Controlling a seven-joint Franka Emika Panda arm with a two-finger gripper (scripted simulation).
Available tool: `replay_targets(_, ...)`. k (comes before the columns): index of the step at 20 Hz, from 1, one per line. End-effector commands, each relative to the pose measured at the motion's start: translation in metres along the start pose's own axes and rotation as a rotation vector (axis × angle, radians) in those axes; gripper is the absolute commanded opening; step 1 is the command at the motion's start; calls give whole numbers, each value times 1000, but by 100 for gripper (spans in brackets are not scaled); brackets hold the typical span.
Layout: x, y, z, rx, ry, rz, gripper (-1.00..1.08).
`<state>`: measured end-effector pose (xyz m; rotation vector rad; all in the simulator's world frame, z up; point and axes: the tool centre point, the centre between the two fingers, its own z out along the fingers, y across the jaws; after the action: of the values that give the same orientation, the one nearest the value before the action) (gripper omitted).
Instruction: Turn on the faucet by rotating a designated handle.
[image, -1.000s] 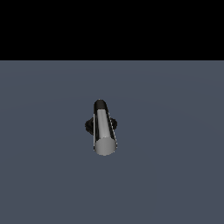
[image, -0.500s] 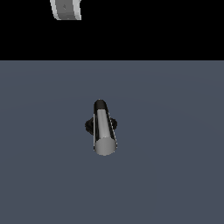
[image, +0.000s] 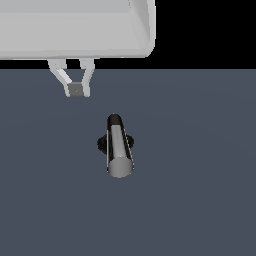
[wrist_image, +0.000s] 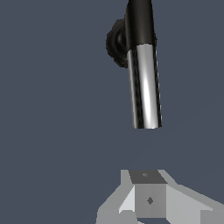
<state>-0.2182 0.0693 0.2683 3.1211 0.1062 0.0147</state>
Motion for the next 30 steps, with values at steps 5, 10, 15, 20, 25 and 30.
replay_targets(5,7,-11,48,6,-2,3,-100)
replay_targets(10,13,-19,83,11,-4,4,-100)
replay_targets(15,19,-27,116,16,-6,6,-100)
replay_targets(20,24,-33,140,20,-7,7,-100)
replay_targets(25,28,-37,157,21,-8,8,-100)
replay_targets(30,30,-39,166,21,-9,8,-100)
